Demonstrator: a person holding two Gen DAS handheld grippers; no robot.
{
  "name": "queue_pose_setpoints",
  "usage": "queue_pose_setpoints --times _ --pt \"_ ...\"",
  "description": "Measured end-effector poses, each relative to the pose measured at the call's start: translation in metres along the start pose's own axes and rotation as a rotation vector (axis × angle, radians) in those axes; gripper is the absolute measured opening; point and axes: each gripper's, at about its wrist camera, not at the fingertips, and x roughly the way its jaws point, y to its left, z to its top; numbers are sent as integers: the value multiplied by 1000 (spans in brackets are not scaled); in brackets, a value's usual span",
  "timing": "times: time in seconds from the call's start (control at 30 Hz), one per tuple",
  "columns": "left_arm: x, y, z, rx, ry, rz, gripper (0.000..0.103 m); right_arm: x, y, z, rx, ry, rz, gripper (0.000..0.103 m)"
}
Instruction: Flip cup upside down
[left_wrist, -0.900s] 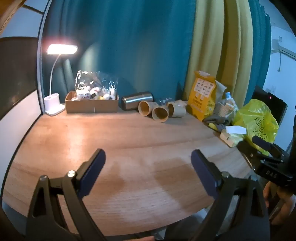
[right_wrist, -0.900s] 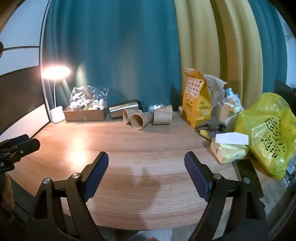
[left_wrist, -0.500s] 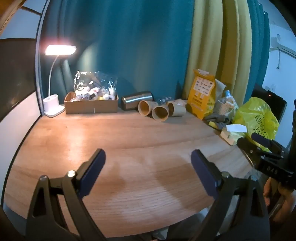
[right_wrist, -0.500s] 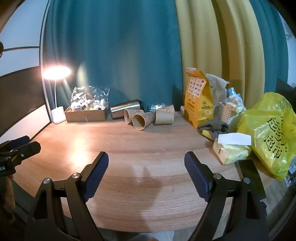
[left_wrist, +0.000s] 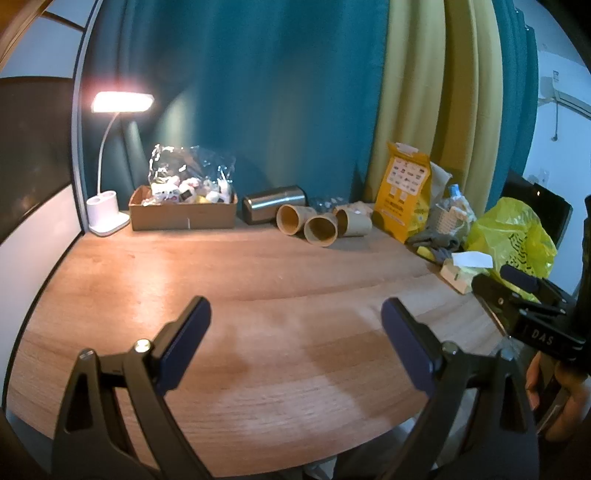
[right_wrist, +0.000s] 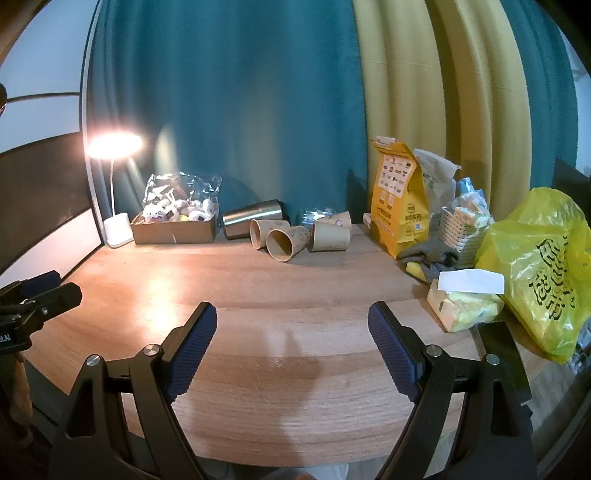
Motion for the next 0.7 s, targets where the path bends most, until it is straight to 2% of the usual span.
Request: queue_pose_setpoints --times 0.7 --pt "-2 3 3 -7 -15 8 95 3 2 0 0 1 1 87"
